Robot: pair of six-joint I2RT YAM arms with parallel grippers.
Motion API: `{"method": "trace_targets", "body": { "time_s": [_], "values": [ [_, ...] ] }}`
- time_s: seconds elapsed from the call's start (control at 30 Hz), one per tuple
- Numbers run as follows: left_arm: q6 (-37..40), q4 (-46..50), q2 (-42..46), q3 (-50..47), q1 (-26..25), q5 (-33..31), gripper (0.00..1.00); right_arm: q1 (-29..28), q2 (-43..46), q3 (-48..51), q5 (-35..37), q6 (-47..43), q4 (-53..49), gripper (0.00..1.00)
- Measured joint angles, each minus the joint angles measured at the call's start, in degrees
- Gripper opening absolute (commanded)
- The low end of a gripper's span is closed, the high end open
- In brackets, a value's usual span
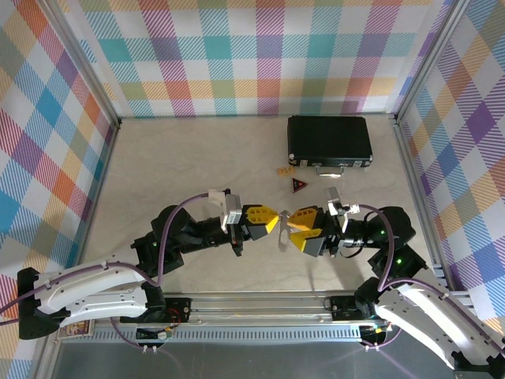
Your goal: Put the keys on the keyring
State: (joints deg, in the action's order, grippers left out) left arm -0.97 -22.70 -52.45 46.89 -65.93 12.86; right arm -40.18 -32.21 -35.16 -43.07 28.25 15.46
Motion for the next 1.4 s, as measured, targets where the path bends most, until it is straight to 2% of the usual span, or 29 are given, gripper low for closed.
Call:
{"method": "trace_targets", "body": {
  "time_s": [0.1,0.43,0.6,1.23,1.3,1.33,1.4],
  "values": [
    [-0.9,-1.0,-0.2,0.0,0.0,0.2,0.0,-1.4,0.0,0.0,0.9,0.1,1.7,0.28],
    [-2.1,-3.4,-1.1,-0.3,0.0,2.6,0.0,-2.0,1.1,-0.2,6.4,0.5,2.5,0.27],
    [-2.5,-3.4,-1.5,-0.3,0.0,3.2,0.0,-2.1,1.2,-0.2,6.6,1.4,3.6,0.2],
    [-2.7,-5.7,-1.9,-1.2,0.0,4.1,0.0,-3.1,-1.0,-0.2,5.9,2.6,6.6,0.13],
    [-2.8,-6.1,-1.9,-1.2,0.0,4.1,0.0,-3.3,-1.3,-0.2,5.9,2.6,6.6,0.15],
    [-2.9,-6.2,-1.9,-1.2,0.0,4.2,0.0,-3.5,-1.4,-0.2,5.9,2.6,6.6,0.19],
    [-2.9,-6.3,-1.9,-1.2,0.0,4.2,0.0,-3.8,-1.6,-0.2,5.9,2.7,6.5,0.39]
  ]
}}
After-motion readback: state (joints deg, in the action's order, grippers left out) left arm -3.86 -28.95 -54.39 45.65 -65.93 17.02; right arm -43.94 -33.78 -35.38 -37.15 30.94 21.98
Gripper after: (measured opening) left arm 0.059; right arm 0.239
